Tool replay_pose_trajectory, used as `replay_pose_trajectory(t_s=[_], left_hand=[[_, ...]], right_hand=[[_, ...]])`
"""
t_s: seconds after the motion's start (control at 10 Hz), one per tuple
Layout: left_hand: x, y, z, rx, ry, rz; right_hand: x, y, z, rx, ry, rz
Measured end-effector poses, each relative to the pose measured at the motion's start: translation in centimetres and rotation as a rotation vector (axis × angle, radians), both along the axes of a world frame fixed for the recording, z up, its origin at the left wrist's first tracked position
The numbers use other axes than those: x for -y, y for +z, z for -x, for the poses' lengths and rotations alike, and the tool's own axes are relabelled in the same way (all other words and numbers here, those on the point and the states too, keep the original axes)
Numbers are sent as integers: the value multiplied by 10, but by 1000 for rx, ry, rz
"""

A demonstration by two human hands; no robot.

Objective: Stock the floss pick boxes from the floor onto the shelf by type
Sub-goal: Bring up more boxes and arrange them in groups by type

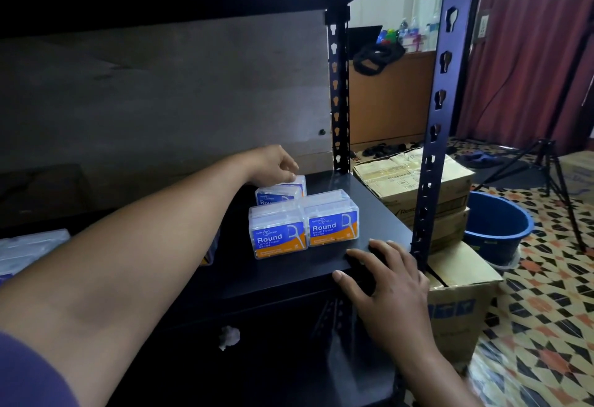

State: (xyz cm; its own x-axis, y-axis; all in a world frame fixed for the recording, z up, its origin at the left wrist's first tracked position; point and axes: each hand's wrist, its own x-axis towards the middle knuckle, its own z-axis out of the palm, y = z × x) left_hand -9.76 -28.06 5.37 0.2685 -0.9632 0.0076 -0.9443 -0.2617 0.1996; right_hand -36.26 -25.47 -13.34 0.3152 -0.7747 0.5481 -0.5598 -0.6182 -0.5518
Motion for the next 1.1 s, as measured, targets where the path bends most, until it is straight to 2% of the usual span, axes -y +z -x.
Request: replay_pose_trajectory(t_s=[0.1, 0.3, 0.6, 0.8, 0.9, 1.0, 1.1], left_hand=[[5, -3, -5, 1, 26, -108], [22, -16, -5, -81, 47, -13], [34, -23, 29, -146, -112, 56], [22, -10, 16, -189, -121, 81], [10, -3, -5, -125, -60, 40], [-4, -1, -19, -58, -24, -92], [-14, -1, -22, -65, -30, -141]], right_hand=[[0, 0, -1, -2, 1, 8], [0, -1, -1, -3, -6, 17], [3, -3, 0, -15, -2, 19], [3, -2, -1, -17, -8, 30], [2, -2, -1, -18, -7, 34], [2, -1, 0, -21, -10, 34], [1, 0, 0, -33, -8, 25]])
